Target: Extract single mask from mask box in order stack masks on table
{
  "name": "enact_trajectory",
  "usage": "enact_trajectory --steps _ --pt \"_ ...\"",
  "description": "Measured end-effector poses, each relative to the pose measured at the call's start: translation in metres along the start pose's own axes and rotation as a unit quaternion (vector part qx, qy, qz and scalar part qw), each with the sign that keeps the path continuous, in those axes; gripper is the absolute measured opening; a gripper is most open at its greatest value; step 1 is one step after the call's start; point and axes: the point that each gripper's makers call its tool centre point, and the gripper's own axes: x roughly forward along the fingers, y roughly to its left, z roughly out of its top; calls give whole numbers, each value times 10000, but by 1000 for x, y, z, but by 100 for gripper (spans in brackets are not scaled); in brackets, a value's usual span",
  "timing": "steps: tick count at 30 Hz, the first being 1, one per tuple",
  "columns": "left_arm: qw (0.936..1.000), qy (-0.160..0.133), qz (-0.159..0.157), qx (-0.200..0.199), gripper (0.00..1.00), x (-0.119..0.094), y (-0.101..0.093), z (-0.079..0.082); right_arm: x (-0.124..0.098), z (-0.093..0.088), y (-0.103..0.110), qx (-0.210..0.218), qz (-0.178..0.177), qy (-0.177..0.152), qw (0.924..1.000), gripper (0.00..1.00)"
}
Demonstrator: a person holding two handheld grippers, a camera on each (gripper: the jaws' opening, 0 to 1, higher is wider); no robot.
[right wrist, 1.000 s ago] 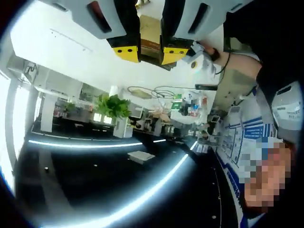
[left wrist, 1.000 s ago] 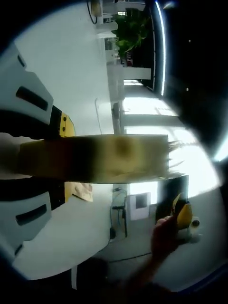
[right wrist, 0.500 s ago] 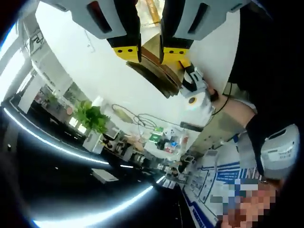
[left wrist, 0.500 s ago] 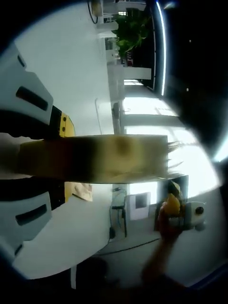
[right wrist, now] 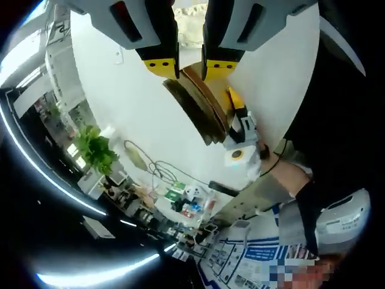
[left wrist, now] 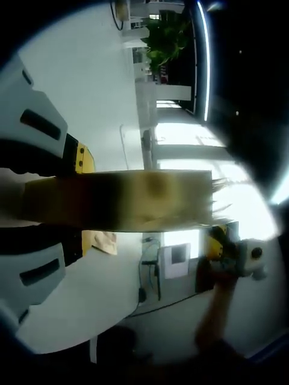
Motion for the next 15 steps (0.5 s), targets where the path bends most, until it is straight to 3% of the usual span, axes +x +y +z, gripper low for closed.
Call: enact_trajectory --steps 7,13,15 --pt "10000 -2 4 5 20 0 -2 1 10 8 -5 -430 200 220 9986 11" --pt "10000 -2 -1 7 20 0 0 0 19 8 -2 -1266 455 603 9891 10" --pt "10000 -3 -4 6 20 0 -1 1 23 7 1 -1318 508 649 9878 10"
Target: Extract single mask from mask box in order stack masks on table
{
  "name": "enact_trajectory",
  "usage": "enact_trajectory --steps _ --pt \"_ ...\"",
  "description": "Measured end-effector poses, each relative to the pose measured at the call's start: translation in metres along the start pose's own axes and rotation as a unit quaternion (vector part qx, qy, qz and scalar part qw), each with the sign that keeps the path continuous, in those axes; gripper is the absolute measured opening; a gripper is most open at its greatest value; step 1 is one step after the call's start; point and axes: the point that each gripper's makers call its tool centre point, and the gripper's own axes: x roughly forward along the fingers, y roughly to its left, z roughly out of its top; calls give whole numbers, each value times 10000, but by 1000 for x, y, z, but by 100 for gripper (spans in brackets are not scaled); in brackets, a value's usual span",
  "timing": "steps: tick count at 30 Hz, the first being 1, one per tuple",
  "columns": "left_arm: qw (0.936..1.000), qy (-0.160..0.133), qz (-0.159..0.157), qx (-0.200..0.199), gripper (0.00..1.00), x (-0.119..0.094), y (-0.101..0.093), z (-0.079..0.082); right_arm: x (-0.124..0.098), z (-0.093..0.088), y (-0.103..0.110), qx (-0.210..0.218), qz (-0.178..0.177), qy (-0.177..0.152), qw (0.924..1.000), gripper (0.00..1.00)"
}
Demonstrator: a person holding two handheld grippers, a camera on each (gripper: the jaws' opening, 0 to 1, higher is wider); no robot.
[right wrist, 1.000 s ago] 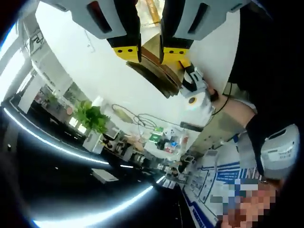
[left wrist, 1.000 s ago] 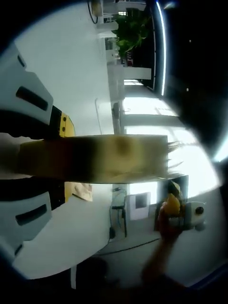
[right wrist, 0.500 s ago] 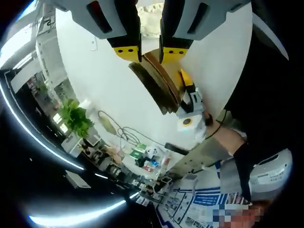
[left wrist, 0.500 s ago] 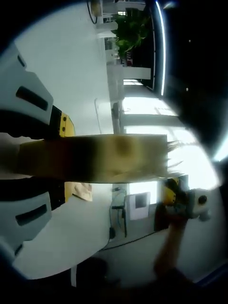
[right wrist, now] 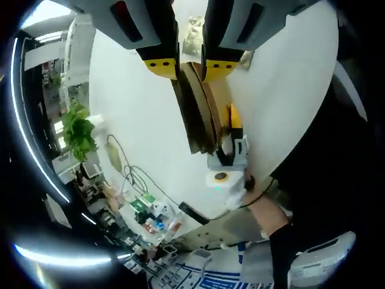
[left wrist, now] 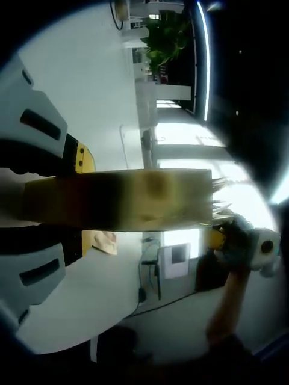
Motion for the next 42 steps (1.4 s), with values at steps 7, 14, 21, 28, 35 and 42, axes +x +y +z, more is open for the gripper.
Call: enact_trajectory --steps 7,14,21,28,35,42 --pt "10000 1 -11 -10 20 0 1 0 5 -8 0 -231 129 241 9994 9" --pt "10000 -2 -16 -16 20 0 -1 0 7 -12 0 -414 185 393 9982 9" --pt "10000 -4 -16 -21 20 0 0 0 8 -14 2 -520 251 473 9972 9" --pt "10000 -5 -20 -24 20 0 0 0 11 -16 4 -589 311 578 9961 10" --pt "10000 -4 -20 -24 20 0 1 -1 15 -15 4 -952 625 926 9892 11" --pt "10000 -1 -18 -17 20 0 0 0 21 -7 3 -1138 917 1094 9832 10"
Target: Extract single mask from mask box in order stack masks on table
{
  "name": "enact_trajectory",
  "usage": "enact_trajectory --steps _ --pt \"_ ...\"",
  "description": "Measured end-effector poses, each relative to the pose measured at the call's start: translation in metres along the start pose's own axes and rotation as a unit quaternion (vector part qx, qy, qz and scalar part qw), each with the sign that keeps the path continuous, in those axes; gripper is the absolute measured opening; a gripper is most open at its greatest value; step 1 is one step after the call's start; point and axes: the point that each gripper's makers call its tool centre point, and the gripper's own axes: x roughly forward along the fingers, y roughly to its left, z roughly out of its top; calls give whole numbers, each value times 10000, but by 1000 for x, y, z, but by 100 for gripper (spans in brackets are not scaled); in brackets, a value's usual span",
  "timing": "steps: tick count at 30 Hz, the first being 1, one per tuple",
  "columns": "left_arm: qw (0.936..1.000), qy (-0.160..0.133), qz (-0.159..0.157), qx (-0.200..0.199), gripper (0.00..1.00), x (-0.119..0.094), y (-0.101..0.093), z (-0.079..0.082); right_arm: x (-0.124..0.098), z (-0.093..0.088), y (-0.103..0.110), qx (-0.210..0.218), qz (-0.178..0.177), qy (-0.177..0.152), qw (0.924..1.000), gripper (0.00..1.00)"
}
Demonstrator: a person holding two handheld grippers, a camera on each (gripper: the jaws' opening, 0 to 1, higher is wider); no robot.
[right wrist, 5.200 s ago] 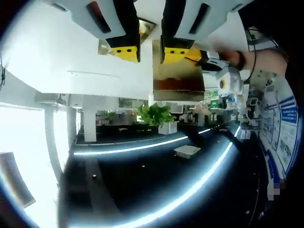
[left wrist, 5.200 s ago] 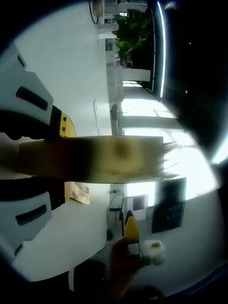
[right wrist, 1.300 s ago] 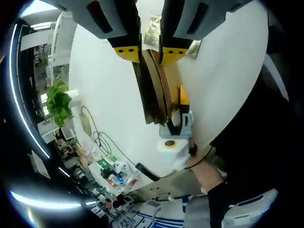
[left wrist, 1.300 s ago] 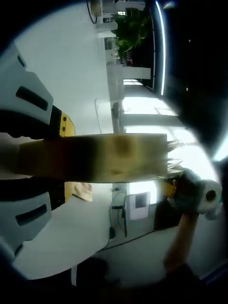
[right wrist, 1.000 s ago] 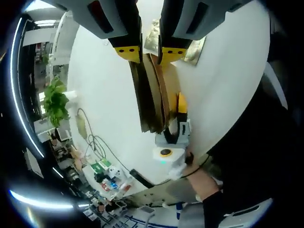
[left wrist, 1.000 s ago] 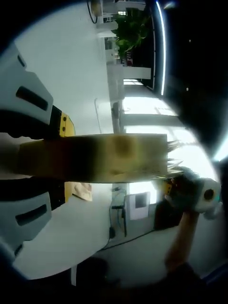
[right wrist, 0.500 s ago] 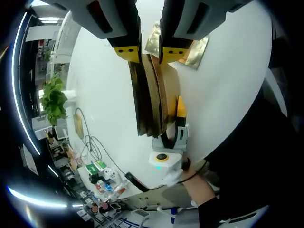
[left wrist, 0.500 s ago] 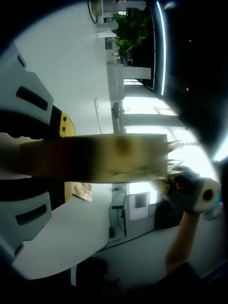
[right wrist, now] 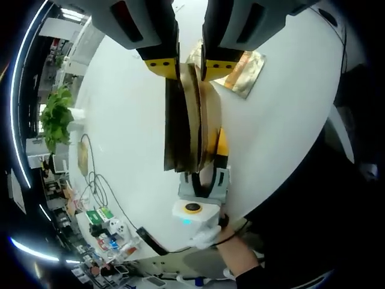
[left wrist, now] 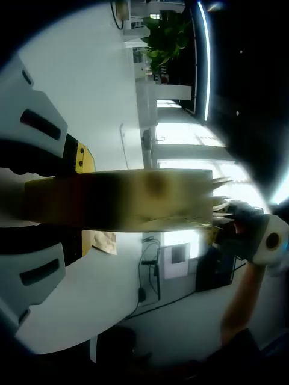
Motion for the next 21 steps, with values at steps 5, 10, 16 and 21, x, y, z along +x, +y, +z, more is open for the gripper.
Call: enact_trajectory --steps 5,10,16,21 --pt "10000 2 -6 2 20 0 0 0 0 2 3 -206 171 168 9995 10" --pt "10000 2 -8 0 20 0 1 -1 3 3 1 -484 375 489 9969 9" --pt "10000 1 -6 1 20 0 0 1 12 17 11 -654 761 561 9934 6" --pt "10000 1 -8 -3 20 0 0 0 18 21 11 -585 833 487 9936 5"
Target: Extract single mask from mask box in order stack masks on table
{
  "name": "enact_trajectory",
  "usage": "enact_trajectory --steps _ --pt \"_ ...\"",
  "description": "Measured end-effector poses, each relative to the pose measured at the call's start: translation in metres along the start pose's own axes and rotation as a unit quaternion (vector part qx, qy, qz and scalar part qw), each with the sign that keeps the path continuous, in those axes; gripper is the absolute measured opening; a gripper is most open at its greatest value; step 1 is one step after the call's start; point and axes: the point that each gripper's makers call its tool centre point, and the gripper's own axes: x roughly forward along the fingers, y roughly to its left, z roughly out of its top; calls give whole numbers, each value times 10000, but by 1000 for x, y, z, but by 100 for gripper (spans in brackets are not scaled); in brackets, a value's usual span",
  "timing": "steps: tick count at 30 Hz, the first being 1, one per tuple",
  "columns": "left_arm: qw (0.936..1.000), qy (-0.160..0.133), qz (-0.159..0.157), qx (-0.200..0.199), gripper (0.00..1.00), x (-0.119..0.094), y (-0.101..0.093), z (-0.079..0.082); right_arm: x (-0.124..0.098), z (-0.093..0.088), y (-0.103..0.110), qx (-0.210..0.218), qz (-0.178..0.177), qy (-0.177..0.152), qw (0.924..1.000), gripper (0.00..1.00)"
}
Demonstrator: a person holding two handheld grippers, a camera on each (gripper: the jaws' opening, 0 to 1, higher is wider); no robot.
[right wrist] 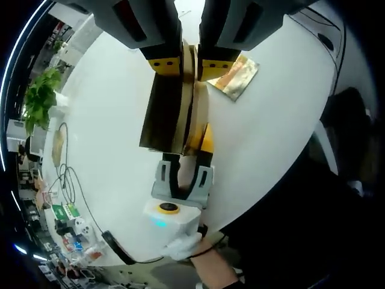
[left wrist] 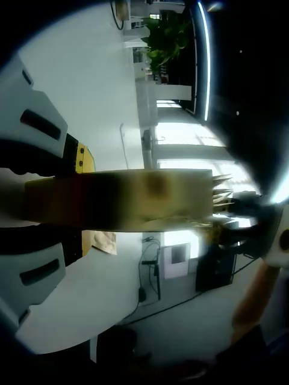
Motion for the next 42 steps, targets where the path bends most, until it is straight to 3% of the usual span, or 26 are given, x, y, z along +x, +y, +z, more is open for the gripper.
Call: enact_trajectory --steps 13,29,42 --pt "10000 1 0 9 20 0 1 0 -15 13 -13 531 -145 -591 9967 1" --pt "10000 2 -10 3 20 0 -3 1 4 13 -6 435 -2 -435 9981 0" --pt "10000 1 -15 -4 20 0 -1 0 3 14 -7 283 -220 -521 9980 0"
